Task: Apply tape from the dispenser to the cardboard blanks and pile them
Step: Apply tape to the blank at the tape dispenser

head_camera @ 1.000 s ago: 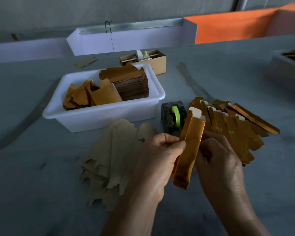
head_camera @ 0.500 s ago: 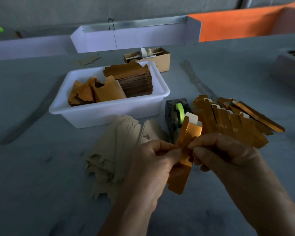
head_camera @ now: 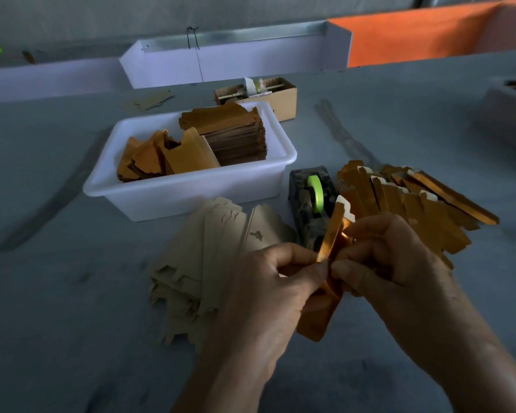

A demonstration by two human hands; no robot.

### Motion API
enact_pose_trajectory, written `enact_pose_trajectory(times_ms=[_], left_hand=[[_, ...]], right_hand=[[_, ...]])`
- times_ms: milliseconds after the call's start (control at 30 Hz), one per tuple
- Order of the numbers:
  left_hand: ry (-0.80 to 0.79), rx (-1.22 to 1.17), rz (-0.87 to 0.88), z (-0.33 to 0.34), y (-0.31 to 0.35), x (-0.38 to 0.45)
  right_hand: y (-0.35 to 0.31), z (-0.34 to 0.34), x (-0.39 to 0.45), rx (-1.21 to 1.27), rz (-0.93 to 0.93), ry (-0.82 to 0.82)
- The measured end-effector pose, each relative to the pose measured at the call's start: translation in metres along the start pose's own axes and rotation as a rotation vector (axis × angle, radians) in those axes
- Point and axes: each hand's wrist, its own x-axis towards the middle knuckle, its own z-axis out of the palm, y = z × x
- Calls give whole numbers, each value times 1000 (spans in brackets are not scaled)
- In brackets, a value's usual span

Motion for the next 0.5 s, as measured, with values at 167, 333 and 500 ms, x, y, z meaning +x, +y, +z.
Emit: enact_pose_trajectory(times_ms=[167, 333, 500], left_hand=[[-89, -26, -45, -6, 1, 0], [-91, 39, 2, -4, 0, -1], [21, 39, 21, 1, -9, -1]], right_hand=[[0, 1, -1, -52, 15, 11], [1, 4, -2, -106, -5, 30], [-3, 7, -3, -181, -2, 48]])
